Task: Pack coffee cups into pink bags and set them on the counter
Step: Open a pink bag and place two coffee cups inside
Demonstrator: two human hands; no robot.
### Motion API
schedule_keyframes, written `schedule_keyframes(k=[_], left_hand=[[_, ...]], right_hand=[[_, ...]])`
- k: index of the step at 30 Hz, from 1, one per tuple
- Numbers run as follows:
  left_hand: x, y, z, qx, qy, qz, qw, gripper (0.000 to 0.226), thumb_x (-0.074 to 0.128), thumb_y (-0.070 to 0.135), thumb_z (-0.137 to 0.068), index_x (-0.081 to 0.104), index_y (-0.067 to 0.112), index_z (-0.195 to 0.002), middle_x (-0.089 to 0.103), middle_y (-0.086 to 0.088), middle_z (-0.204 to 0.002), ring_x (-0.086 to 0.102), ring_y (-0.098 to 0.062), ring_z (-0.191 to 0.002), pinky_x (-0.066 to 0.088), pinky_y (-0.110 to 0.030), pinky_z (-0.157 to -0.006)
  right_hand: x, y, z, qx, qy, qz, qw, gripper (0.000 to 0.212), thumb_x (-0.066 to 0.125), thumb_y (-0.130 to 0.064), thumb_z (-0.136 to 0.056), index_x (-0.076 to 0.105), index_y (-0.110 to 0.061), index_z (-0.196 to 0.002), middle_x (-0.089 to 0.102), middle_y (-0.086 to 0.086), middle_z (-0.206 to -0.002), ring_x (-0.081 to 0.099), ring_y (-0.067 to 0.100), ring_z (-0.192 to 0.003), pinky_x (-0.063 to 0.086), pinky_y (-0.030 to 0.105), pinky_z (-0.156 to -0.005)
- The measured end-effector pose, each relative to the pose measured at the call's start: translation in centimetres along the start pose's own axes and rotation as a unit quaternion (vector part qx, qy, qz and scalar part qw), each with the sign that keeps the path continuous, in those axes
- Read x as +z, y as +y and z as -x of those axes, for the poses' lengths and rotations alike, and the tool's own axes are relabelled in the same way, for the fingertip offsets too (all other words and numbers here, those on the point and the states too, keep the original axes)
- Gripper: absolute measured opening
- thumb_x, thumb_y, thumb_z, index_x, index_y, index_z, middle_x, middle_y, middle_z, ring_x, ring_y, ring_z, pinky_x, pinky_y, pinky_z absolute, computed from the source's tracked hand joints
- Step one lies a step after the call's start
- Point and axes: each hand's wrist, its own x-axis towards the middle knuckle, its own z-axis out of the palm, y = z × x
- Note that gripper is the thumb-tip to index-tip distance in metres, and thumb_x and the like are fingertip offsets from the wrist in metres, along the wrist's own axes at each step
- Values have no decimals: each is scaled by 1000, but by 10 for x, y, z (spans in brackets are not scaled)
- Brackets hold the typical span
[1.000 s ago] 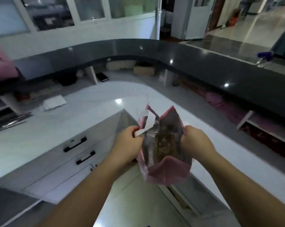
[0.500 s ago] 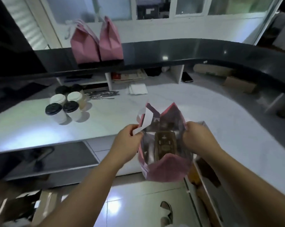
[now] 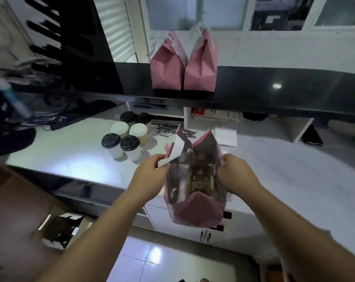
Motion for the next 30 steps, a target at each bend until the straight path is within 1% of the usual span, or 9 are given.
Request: schedule_keyframes(k=[2, 7, 10, 13, 17, 21, 24, 28, 30], left_hand=[[-4, 0, -15, -11, 11, -5, 1000, 13, 57, 42, -99, 61, 54, -101, 66, 36, -93, 62, 15, -87, 41, -17, -66], [-16, -2, -60, -23, 12, -39, 999, 19, 54, 38, -100, 60, 50, -114, 66, 29, -98, 61, 6, -88, 41, -18, -62], [-25, -6, -93, -14, 7, -44, 999, 24, 55, 34, -100, 63, 47, -118, 65, 29, -96, 59, 7, -87, 42, -20, -64], [-35, -13, -127, 6, -3, -43, 999, 23, 55, 36, -98, 66, 47, -115, 65, 33, -91, 60, 9, -86, 41, -20, -66], [-53, -23, -166, 29, -43, -24, 998, 24, 50, 48, -92, 61, 53, -113, 55, 56, -87, 53, 26, -88, 42, -20, -66], [-67, -38, -198, 25, -93, -21, 995, 21, 53, 50, -90, 58, 56, -110, 64, 42, -95, 57, 21, -87, 47, -24, -69], [-71, -51, -209, 17, -154, -4, 988, 32, 54, 54, -86, 59, 53, -118, 67, 32, -108, 61, 16, -89, 49, -25, -76], [-76, -57, -216, 14, -216, 17, 976, 48, 62, 60, -83, 53, 54, -129, 65, 31, -120, 64, 12, -99, 57, -32, -92], [-84, -60, -219, 15, -274, 32, 961, 53, 67, 68, -77, 47, 65, -126, 61, 36, -123, 64, 11, -104, 56, -25, -91]], right_hand=[[3, -10, -21, -4, -10, -2, 1000, 17, 48, -25, -95, 62, -21, -103, 66, -1, -87, 61, 15, -70, 42, 27, -50], [12, -33, -65, -8, -20, -4, 1000, 16, 48, -25, -99, 62, -19, -105, 61, 0, -86, 53, 10, -67, 35, 25, -49], [23, -48, -88, -2, -19, -12, 1000, 14, 49, -24, -100, 61, -20, -105, 59, -3, -83, 54, 9, -67, 35, 24, -48], [31, -64, -109, 9, -15, -19, 1000, 16, 48, -25, -100, 61, -21, -107, 62, -2, -86, 57, 11, -69, 38, 24, -49], [46, -85, -130, 40, 2, -46, 998, 14, 48, -28, -99, 61, -24, -98, 62, -10, -78, 61, 13, -69, 42, 25, -52], [63, -98, -139, 83, 12, -25, 996, 24, 44, -38, -101, 63, -24, -98, 63, -9, -81, 61, 11, -70, 41, 25, -52], [74, -103, -140, 107, 14, -10, 994, 27, 46, -46, -102, 63, -25, -102, 66, -6, -86, 61, 9, -69, 41, 23, -52], [76, -108, -141, 119, 10, 5, 993, 30, 46, -50, -101, 61, -25, -106, 68, -3, -93, 61, 11, -72, 48, 30, -63], [73, -110, -143, 120, 2, 3, 993, 28, 47, -51, -102, 59, -27, -108, 64, -6, -93, 59, 8, -72, 47, 30, -65]])
